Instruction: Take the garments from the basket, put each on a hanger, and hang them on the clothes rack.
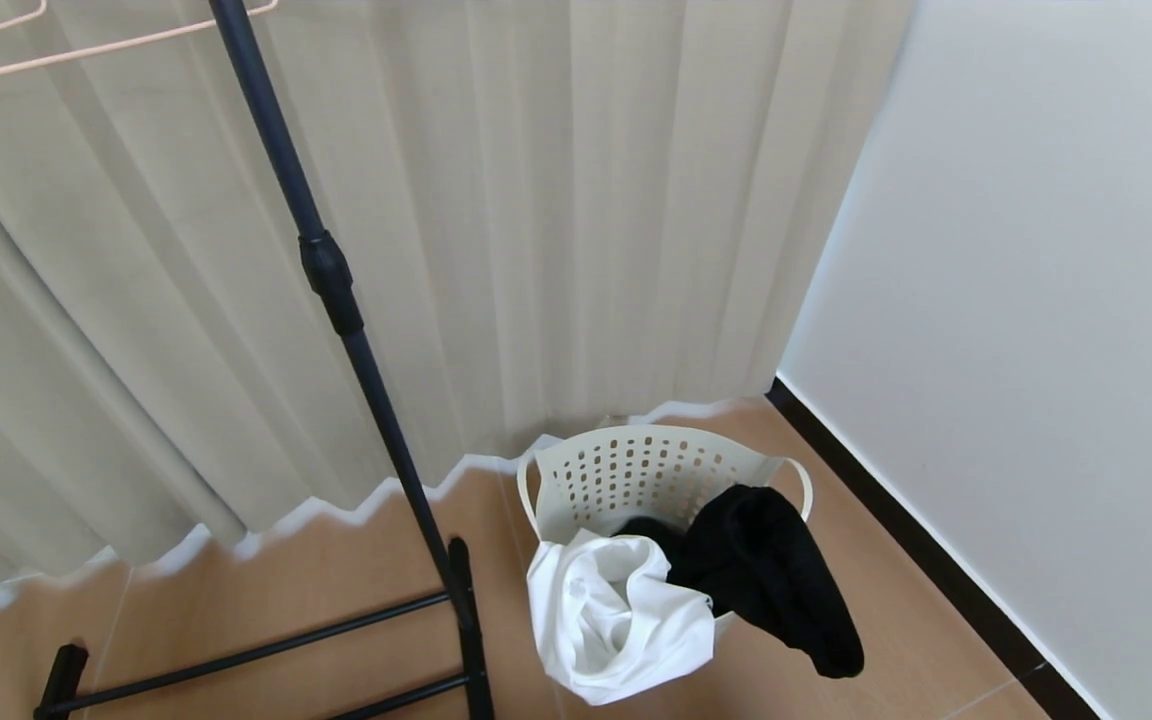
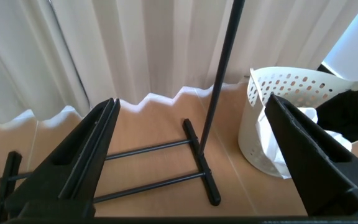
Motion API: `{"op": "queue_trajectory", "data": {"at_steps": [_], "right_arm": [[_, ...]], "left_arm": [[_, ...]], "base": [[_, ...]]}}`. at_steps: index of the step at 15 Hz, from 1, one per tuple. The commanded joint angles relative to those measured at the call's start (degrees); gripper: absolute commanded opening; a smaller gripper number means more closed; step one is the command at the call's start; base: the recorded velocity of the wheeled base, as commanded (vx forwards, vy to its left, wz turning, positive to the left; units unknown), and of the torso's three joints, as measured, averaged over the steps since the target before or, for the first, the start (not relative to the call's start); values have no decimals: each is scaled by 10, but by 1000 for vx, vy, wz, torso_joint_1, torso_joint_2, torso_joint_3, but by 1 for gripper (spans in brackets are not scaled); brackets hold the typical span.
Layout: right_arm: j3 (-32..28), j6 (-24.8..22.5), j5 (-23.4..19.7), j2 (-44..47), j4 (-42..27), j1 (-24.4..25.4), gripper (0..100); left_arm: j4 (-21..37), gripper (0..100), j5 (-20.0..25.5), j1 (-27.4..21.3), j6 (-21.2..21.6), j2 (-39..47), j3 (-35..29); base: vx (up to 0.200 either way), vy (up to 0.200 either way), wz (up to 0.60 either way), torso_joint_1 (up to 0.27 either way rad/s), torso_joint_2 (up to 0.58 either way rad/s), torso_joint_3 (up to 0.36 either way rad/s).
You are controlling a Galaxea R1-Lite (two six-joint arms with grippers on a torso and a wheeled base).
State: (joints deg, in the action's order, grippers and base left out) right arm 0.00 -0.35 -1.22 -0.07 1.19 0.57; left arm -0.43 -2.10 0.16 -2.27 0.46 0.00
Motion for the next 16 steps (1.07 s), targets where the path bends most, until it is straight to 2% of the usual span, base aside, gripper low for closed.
{"op": "queue_trajectory", "data": {"at_steps": [1,16], "right_arm": [[0,0,0,1,0,0,100],[0,0,0,1,0,0,100]], "left_arm": [[0,100,0,0,0,0,0],[1,100,0,0,-2,0,0]], "base": [[0,0,0,7,2,-203],[0,0,0,4,3,-197]]}}
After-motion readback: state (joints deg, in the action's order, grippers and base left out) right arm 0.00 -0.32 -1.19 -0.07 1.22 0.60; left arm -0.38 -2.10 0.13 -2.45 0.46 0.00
